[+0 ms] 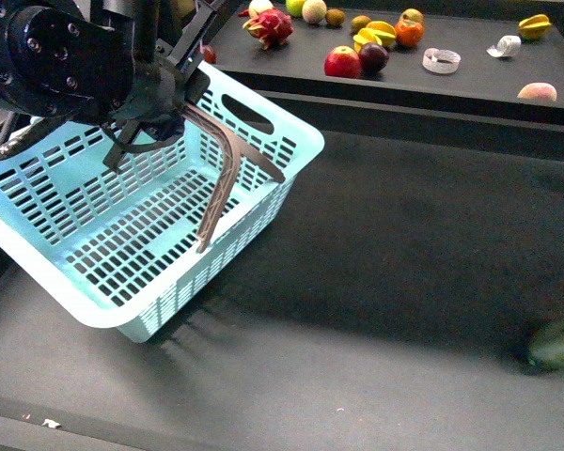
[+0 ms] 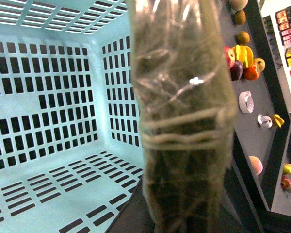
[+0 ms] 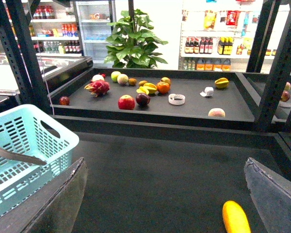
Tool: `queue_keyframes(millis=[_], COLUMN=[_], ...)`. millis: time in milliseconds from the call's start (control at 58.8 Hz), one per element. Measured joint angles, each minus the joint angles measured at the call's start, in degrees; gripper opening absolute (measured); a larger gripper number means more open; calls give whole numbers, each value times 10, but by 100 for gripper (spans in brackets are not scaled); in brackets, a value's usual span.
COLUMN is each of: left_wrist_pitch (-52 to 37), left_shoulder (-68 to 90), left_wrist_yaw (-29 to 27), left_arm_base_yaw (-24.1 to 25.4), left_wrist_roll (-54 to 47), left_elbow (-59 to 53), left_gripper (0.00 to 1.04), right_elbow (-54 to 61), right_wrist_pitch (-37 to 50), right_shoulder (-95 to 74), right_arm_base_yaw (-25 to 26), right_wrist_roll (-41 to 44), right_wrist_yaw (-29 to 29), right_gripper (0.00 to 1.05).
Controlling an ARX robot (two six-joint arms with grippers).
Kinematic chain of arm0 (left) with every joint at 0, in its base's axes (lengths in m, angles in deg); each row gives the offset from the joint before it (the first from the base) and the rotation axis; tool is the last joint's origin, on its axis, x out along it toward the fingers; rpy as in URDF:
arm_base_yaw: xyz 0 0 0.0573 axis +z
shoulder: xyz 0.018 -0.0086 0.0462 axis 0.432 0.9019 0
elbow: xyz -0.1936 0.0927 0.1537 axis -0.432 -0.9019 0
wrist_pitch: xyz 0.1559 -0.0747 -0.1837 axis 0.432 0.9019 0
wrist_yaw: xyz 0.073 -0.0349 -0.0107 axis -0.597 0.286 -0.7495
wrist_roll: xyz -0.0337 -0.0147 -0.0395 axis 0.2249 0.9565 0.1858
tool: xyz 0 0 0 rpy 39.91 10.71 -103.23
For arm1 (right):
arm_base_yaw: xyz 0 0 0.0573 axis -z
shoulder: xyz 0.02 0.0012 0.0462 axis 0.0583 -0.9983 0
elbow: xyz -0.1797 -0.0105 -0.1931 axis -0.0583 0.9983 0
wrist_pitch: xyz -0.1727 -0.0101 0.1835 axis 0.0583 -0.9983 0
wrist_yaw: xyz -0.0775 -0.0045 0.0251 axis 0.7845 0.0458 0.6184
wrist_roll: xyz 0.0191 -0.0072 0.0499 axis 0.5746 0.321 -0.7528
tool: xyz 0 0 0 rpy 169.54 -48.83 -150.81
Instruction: Pick mango with right arm and hold basket with left
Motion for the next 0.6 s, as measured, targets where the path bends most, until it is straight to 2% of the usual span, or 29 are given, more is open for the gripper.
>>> queue_keyframes(millis=[409,596], left_wrist_pitch=[-99,-164], left_shoulder=[-148,-214], left_wrist_yaw=[6,24], left_arm_base_yaw=[-35,-57], left_wrist_roll=[-289,-377], left_elbow=[-157,-245], left_gripper=[5,5], right_elbow=[0,0], right_wrist_pitch=[0,0], right_shoulder=[0,0], right_arm_base_yaw=[0,0], right_wrist_roll=[0,0], right_wrist_yaw=[0,0], right_gripper=[96,96])
